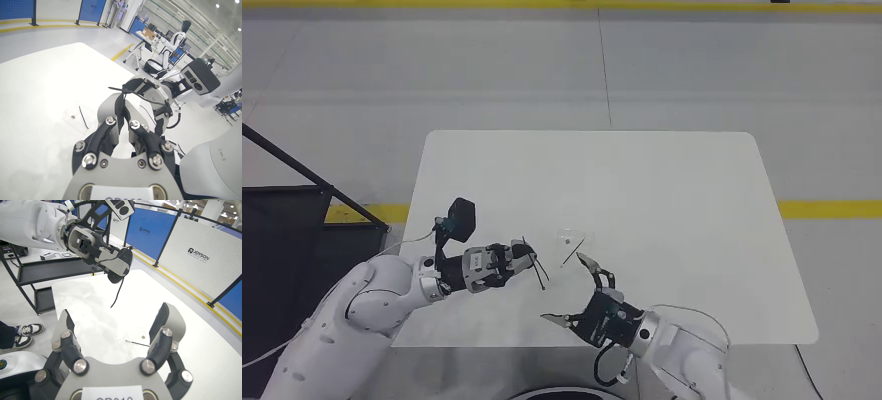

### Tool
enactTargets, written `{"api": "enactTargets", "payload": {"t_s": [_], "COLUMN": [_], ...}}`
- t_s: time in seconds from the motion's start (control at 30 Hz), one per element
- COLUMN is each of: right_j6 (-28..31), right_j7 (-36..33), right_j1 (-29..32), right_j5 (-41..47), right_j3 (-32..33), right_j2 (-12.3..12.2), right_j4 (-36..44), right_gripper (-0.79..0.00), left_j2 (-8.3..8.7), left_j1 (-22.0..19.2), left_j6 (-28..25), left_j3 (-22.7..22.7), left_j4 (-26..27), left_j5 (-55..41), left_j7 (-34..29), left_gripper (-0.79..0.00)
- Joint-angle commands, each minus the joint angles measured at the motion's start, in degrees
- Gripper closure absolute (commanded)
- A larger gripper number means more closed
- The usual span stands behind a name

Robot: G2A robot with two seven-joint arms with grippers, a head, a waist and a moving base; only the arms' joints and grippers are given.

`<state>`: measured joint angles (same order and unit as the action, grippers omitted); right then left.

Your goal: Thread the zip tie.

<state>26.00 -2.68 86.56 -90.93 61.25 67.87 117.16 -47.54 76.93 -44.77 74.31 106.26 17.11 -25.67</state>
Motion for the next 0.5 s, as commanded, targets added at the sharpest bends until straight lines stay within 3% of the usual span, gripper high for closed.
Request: {"api": "enactTargets", "payload": {"t_s": [0.0, 0.07, 0.2, 0.47], "right_j6": [-1.95, -3.71, -5.83, -10.04], "right_j7": [-0.84, -1.89, -2.88, -5.21], "right_j1": [-0.34, -0.98, -2.06, -2.50], "right_j5": [-1.28, -1.31, -1.28, -3.77], "right_j3": [-1.64, -2.46, -3.54, -5.13], "right_j2": [0.24, 0.50, 0.87, 1.34], "right_j4": [-0.03, -0.67, -1.23, -1.27], "right_gripper": [-0.656, -0.526, -0.369, -0.302], "left_j2": [-0.10, -0.18, -0.37, -0.71], "left_j1": [0.02, 0.01, -0.04, -0.52], "left_j6": [0.17, 0.26, 0.96, 1.68], "left_j3": [-0.15, -0.32, -0.64, -1.40], "left_j4": [0.05, 0.13, 0.51, 0.68], "left_j5": [0.36, 0.67, 1.65, 2.06], "left_j7": [0.14, 0.12, 0.19, -0.22], "left_gripper": [0.000, 0.000, 0.000, 0.000]}}
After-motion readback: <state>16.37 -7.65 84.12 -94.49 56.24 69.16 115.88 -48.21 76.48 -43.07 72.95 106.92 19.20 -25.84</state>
